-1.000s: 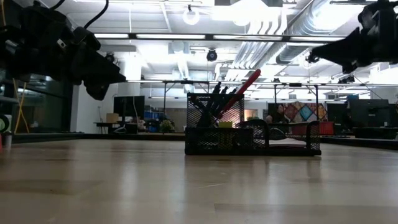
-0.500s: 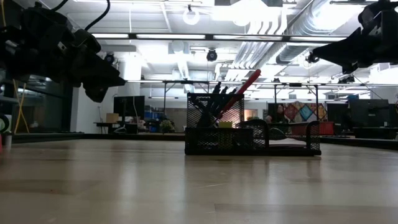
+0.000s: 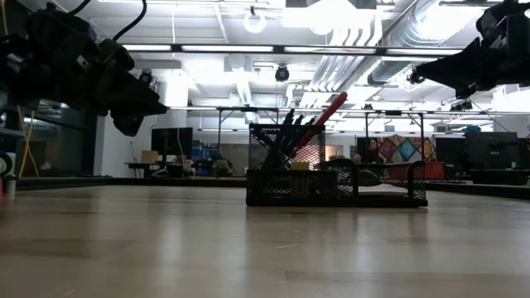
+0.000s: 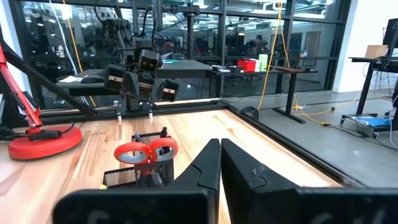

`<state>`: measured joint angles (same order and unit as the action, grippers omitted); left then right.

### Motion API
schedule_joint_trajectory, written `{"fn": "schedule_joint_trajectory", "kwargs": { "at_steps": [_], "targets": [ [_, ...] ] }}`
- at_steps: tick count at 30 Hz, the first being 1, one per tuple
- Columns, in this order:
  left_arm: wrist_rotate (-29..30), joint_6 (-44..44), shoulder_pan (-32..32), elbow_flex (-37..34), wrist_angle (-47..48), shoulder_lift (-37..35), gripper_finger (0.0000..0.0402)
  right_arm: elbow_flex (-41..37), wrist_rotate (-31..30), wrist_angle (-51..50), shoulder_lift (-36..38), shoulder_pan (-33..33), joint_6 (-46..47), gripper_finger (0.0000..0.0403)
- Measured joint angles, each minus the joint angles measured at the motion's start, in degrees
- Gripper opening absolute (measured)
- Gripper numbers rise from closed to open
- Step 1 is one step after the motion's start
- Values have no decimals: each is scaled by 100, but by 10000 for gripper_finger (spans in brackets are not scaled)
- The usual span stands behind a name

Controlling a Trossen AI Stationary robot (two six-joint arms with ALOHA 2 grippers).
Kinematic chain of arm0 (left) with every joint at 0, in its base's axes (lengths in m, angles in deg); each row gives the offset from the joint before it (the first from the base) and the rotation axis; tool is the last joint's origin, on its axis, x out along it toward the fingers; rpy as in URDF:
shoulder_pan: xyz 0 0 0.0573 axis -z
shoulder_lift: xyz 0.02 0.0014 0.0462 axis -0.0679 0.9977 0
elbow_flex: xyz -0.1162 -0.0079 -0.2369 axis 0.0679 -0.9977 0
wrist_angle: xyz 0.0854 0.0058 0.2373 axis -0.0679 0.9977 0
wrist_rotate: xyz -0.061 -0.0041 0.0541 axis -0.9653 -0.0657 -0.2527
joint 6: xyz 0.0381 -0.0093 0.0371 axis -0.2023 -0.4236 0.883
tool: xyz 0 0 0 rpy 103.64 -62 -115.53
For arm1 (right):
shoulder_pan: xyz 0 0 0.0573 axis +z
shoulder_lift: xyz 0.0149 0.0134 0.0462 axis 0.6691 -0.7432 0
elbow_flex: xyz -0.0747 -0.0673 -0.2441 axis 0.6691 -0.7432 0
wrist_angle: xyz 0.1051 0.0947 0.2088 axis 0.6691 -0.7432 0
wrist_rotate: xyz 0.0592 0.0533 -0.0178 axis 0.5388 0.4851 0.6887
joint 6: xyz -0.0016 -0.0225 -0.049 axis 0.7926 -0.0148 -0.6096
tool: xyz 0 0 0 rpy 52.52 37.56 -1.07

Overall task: Pick and place office supplies into organizer
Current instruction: Return to Home Position

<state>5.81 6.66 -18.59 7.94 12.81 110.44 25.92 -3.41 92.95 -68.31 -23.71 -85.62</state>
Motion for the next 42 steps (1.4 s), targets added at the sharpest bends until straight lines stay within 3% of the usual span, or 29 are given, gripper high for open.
{"fn": "schedule_joint_trajectory", "kwargs": {
  "at_steps": [15, 19, 25, 33, 37, 42],
  "targets": [
    [-5, 0, 0, 0, 217, -178, 145, 0, 0, 1, -2, 0, 0, 3],
    [50, -2, 0, 0, 753, -804, 145, 0, 0, 1, -2, -1, 0, 3],
    [96, -1, 0, -2, 1740, -2350, 145, 0, -2, 1, -3, 0, 0, 3],
    [106, -2, 35, 2, 2180, -3488, 145, 0, 0, 0, -4, 0, 2, 2],
    [324, -1, 395, 7, 3232, -4219, 145, 0, -1, 2, -4, -1, 1, 1],
    [1107, 0, 1132, 17, 3342, -4646, 145, 0, 0, -2, -2, 0, 2, 0]
  ]
}}
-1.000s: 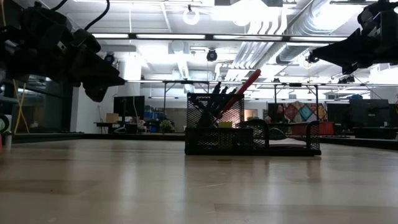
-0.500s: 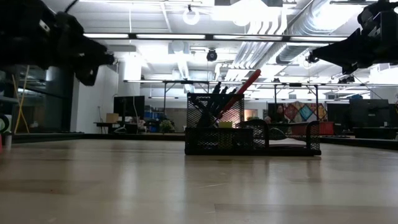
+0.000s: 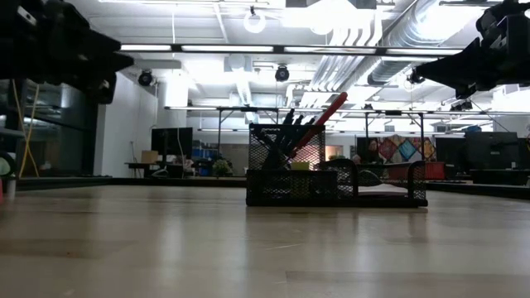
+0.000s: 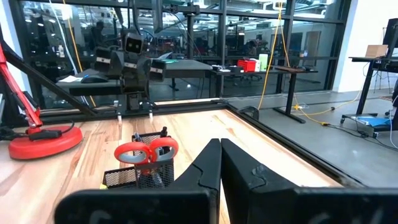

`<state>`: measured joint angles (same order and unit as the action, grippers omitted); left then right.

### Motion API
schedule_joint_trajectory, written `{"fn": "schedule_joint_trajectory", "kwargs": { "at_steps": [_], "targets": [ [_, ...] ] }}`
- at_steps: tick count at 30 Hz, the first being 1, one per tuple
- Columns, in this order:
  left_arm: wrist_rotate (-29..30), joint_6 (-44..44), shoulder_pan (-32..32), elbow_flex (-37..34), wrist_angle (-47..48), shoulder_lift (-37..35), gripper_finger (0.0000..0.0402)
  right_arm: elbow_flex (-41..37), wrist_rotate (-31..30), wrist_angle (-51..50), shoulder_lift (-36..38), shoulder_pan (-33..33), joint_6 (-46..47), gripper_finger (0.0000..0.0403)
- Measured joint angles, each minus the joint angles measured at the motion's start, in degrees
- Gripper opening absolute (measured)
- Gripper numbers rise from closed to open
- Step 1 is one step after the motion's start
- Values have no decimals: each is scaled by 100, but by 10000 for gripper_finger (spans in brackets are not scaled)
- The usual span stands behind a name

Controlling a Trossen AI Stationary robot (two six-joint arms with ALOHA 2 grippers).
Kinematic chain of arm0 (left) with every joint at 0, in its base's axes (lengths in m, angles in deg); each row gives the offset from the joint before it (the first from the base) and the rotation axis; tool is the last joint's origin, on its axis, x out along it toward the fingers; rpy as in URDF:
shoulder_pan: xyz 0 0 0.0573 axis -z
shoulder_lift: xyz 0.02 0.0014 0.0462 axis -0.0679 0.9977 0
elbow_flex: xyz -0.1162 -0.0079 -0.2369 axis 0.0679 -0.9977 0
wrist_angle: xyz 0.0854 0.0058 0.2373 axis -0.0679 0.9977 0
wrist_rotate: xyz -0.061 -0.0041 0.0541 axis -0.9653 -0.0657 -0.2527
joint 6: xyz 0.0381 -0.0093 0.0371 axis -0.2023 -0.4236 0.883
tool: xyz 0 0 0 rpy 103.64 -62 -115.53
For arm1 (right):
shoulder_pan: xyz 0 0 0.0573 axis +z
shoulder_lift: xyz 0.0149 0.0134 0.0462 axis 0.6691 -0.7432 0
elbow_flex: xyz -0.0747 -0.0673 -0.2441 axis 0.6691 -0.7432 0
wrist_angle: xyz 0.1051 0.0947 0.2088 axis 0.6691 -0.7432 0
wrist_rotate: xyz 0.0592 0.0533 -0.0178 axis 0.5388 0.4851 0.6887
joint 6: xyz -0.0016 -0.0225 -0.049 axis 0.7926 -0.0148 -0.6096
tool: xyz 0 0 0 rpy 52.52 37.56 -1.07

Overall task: Pick and place office supplies into organizer
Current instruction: Return to Home Position

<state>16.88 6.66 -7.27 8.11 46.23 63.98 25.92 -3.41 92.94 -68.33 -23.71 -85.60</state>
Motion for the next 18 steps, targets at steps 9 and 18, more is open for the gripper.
{"fn": "schedule_joint_trajectory", "kwargs": {
  "at_steps": [9, 18],
  "targets": [
    [407, 0, 556, -17, 92, 17, 145, 0, -2, 4, -4, 0, 0, 0],
    [402, 0, 556, -17, 83, 47, 145, 0, -2, 3, -4, -1, 0, 0]
  ]
}}
